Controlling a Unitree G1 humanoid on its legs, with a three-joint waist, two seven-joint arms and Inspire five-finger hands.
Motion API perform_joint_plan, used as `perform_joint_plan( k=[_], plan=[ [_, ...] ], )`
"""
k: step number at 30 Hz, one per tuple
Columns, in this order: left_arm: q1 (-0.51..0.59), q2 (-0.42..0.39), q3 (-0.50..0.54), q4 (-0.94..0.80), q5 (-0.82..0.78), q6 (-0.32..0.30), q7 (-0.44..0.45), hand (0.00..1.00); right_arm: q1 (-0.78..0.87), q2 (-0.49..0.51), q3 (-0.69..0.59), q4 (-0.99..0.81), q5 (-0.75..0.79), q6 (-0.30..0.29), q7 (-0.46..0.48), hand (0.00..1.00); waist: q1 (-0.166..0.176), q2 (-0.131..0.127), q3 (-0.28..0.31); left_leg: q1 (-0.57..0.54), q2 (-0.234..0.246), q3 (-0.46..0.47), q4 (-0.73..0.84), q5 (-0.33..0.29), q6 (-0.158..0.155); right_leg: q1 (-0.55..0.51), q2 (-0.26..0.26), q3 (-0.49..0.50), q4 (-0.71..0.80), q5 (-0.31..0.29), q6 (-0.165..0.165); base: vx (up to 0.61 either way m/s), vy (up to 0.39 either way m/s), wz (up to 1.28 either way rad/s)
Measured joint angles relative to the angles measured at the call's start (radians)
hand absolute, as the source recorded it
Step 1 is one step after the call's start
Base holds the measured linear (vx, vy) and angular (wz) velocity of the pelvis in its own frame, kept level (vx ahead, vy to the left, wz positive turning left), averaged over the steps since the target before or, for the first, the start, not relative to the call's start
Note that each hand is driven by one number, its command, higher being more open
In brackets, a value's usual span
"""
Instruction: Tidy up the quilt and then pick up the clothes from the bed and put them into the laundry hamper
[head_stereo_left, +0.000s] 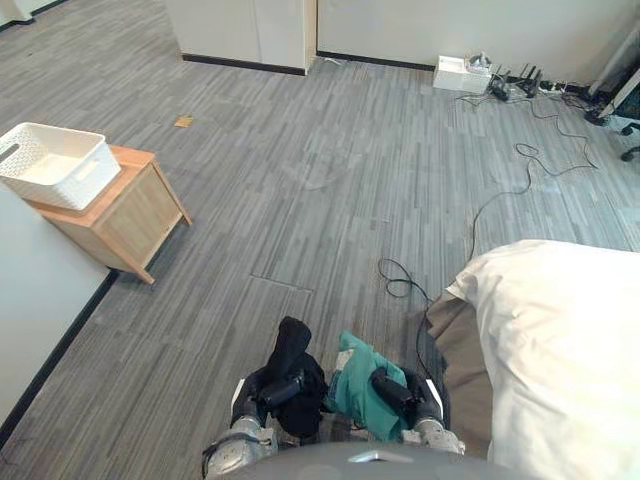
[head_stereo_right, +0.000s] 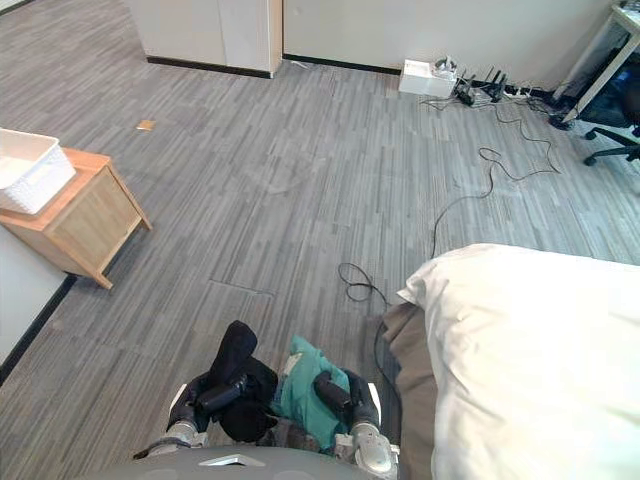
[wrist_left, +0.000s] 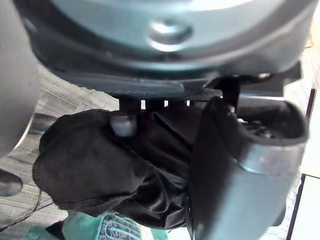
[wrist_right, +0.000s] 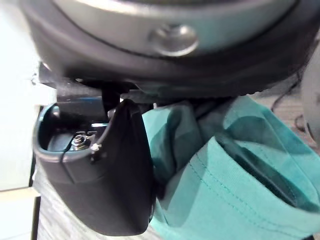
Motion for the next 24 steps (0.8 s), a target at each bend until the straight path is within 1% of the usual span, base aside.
perform_joint_plan(
  k=[2,3,4,5,6,7,8,9,10,11,12,13,14,15,16,17,18,19,20,21,22,23,24],
  plan=[
    [-0.028,0.000,-0.006,0.034,-0.001,-0.014,0.015,0.00,-0.049,-0.012,0.014,0.062,0.012,-0.003,-0.017,0.00,0.003,0.001,0.003,-0.004,0.000,0.002,0.003,-0.002,-0.003,0.000,-0.001,0.000,0.000,0.001,0.000,-0.02,0.000,0.03],
    [-0.063,0.002,-0.013,0.068,-0.003,-0.017,0.026,0.00,-0.096,-0.020,0.034,0.117,0.041,-0.002,-0.026,0.00,0.003,-0.003,0.010,-0.037,-0.003,0.005,0.051,-0.023,-0.030,-0.007,-0.009,-0.003,0.001,0.004,0.001,-0.04,0.010,0.13],
    [-0.093,0.004,-0.019,0.086,-0.005,-0.018,0.035,0.00,-0.134,-0.025,0.051,0.135,0.051,-0.002,-0.039,0.00,0.006,-0.004,0.036,-0.094,0.001,0.027,0.158,-0.085,-0.072,-0.010,-0.018,-0.011,0.003,0.009,0.000,-0.06,0.008,0.18],
    [-0.107,0.001,-0.019,0.090,-0.005,-0.018,0.039,0.00,-0.152,-0.027,0.060,0.134,0.060,-0.003,-0.046,0.00,0.007,0.009,0.062,-0.140,0.017,0.048,0.256,-0.138,-0.091,-0.006,-0.015,-0.020,0.005,0.009,0.000,-0.05,0.004,0.17],
    [-0.113,-0.010,-0.018,0.090,-0.006,-0.019,0.041,0.00,-0.163,-0.029,0.068,0.133,0.070,-0.003,-0.050,0.00,0.008,0.021,0.077,-0.166,0.029,0.063,0.315,-0.171,-0.105,-0.001,-0.007,-0.026,0.004,0.006,-0.003,-0.07,-0.007,0.23],
    [-0.123,-0.026,-0.018,0.086,-0.008,-0.019,0.045,0.00,-0.176,-0.046,0.092,0.130,0.071,-0.003,-0.061,0.00,0.012,0.044,0.103,-0.195,0.051,0.071,0.403,-0.217,-0.116,0.023,0.010,-0.032,-0.015,-0.001,-0.011,-0.03,0.035,0.24],
    [-0.143,-0.033,-0.018,0.086,-0.012,-0.020,0.055,0.00,-0.182,-0.054,0.121,0.123,0.069,-0.003,-0.068,0.00,0.032,0.057,0.128,-0.225,0.065,0.098,0.493,-0.221,-0.133,0.046,0.012,-0.032,-0.040,-0.001,-0.012,-0.03,0.055,0.27],
    [-0.151,-0.036,-0.018,0.084,-0.015,-0.020,0.059,0.00,-0.184,-0.061,0.133,0.115,0.068,-0.003,-0.073,0.00,0.038,0.060,0.140,-0.254,0.071,0.118,0.554,-0.209,-0.141,0.058,0.008,-0.035,-0.048,-0.001,-0.013,-0.01,0.104,0.29],
    [-0.171,-0.042,-0.020,0.075,-0.022,-0.025,0.073,0.00,-0.192,-0.064,0.145,0.106,0.065,-0.003,-0.086,0.00,0.042,0.051,0.161,-0.317,0.095,0.152,0.658,-0.239,-0.121,0.067,-0.008,-0.054,-0.058,-0.001,-0.013,-0.01,0.099,0.20],
    [-0.173,-0.047,-0.020,0.068,-0.027,-0.036,0.083,0.00,-0.205,-0.061,0.150,0.103,0.065,-0.002,-0.096,0.00,0.055,0.060,0.168,-0.346,0.137,0.177,0.690,-0.275,-0.091,0.068,-0.010,-0.056,-0.058,-0.003,-0.010,0.05,0.137,0.11],
    [-0.174,-0.047,-0.022,0.058,-0.045,-0.039,0.090,0.00,-0.223,-0.058,0.164,0.100,0.065,-0.002,-0.106,0.00,0.059,0.064,0.171,-0.379,0.184,0.181,0.684,-0.299,-0.096,0.072,-0.012,-0.054,-0.066,-0.009,0.000,0.14,0.173,-0.01],
    [-0.176,-0.044,-0.020,0.053,-0.048,-0.044,0.092,0.00,-0.237,-0.055,0.180,0.091,0.067,-0.002,-0.112,0.00,0.063,0.060,0.174,-0.396,0.209,0.179,0.629,-0.296,-0.101,0.080,-0.026,-0.054,-0.075,-0.019,0.016,0.19,0.193,0.04],
    [-0.178,-0.043,-0.019,0.050,-0.049,-0.050,0.093,0.00,-0.246,-0.055,0.187,0.082,0.069,-0.002,-0.114,0.00,0.064,0.052,0.179,-0.403,0.216,0.176,0.593,-0.288,-0.101,0.083,-0.039,-0.054,-0.073,-0.026,0.028,0.28,0.257,0.09],
    [-0.182,-0.042,-0.019,0.033,-0.049,-0.052,0.094,0.00,-0.260,-0.052,0.195,0.055,0.076,-0.003,-0.117,0.00,0.072,0.030,0.192,-0.409,0.222,0.199,0.541,-0.227,-0.104,0.087,-0.075,-0.054,-0.067,-0.046,0.060,0.27,0.232,0.07],
    [-0.184,-0.046,-0.021,0.026,-0.052,-0.053,0.093,0.00,-0.262,-0.052,0.196,0.034,0.082,-0.003,-0.119,0.00,0.079,0.035,0.188,-0.395,0.217,0.227,0.528,-0.200,-0.093,0.088,-0.089,-0.055,-0.064,-0.053,0.079,0.47,0.314,0.13],
    [-0.192,-0.044,-0.021,0.011,-0.066,-0.053,0.091,0.00,-0.271,-0.048,0.206,0.007,0.110,-0.014,-0.118,0.00,0.092,-0.016,0.200,-0.396,0.161,0.239,0.516,-0.232,-0.042,0.090,-0.130,-0.055,-0.068,-0.052,0.098,0.34,0.195,0.23],
    [-0.197,-0.041,-0.019,0.003,-0.079,-0.053,0.091,0.00,-0.275,-0.036,0.212,-0.005,0.117,-0.017,-0.117,0.00,0.094,-0.033,0.201,-0.404,0.149,0.240,0.531,-0.237,-0.020,0.096,-0.139,-0.058,-0.077,-0.043,0.103,0.56,0.250,0.37],
    [-0.200,-0.038,-0.017,-0.014,-0.090,-0.052,0.093,0.00,-0.285,-0.019,0.221,-0.012,0.117,-0.022,-0.113,0.00,0.106,-0.057,0.204,-0.415,0.136,0.238,0.571,-0.271,0.004,0.103,-0.156,-0.062,-0.067,-0.029,0.127,0.50,0.187,0.35],
    [-0.201,-0.038,-0.021,-0.023,-0.089,-0.052,0.093,0.00,-0.300,-0.014,0.229,-0.011,0.117,-0.023,-0.107,0.00,0.114,-0.061,0.208,-0.402,0.134,0.234,0.585,-0.293,0.014,0.066,-0.176,-0.056,0.057,-0.038,0.143,0.59,0.228,0.24],
    [-0.199,-0.037,-0.024,-0.026,-0.089,-0.052,0.094,0.00,-0.305,-0.010,0.234,-0.011,0.117,-0.023,-0.103,0.00,0.113,-0.059,0.209,-0.385,0.133,0.230,0.575,-0.297,0.019,0.026,-0.190,-0.050,0.162,-0.041,0.144,0.37,0.156,0.12],
    [-0.193,-0.031,-0.030,-0.034,-0.088,-0.052,0.096,0.00,-0.310,-0.003,0.243,-0.012,0.117,-0.023,-0.100,0.00,0.110,-0.057,0.213,-0.344,0.130,0.218,0.547,-0.299,0.020,-0.053,-0.205,-0.013,0.371,-0.042,0.144,0.35,0.125,0.14],
    [-0.186,-0.022,-0.038,-0.050,-0.088,-0.052,0.099,0.00,-0.313,0.009,0.251,-0.014,0.118,-0.026,-0.091,0.00,0.104,-0.048,0.222,-0.272,0.130,0.199,0.499,-0.305,0.018,-0.144,-0.198,0.036,0.658,-0.053,0.124,0.51,0.108,0.29],
    [-0.182,-0.013,-0.053,-0.066,-0.087,-0.052,0.102,0.00,-0.317,0.016,0.255,-0.015,0.122,-0.034,-0.085,0.00,0.093,-0.037,0.231,-0.196,0.131,0.177,0.449,-0.305,0.018,-0.212,-0.182,0.054,0.858,-0.064,0.105,0.53,0.062,0.38]
  ],
)
